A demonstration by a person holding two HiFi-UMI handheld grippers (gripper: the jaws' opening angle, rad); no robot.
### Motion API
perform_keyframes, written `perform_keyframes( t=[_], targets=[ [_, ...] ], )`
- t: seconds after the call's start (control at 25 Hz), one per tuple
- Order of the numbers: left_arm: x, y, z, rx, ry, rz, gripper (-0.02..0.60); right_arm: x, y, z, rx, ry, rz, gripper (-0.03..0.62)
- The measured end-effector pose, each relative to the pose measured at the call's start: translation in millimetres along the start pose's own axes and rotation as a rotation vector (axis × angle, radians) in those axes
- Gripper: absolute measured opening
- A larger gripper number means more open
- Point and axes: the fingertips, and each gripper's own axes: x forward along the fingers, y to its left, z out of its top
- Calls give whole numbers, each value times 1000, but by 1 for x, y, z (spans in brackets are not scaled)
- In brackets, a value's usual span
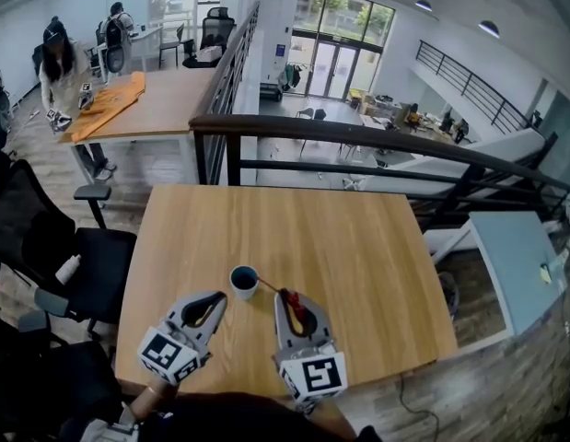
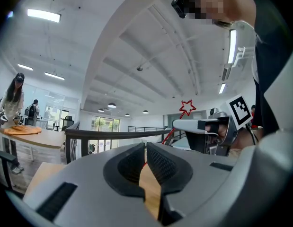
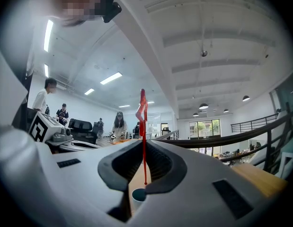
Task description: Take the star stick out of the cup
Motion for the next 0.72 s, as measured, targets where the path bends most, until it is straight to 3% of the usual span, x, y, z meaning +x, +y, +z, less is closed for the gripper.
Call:
perform_keyframes(
  t=[0.72],
  targets=[
    [2, -11, -1, 1, 13, -30, 23, -16, 0, 4, -26, -6, -9, 29]
  ],
)
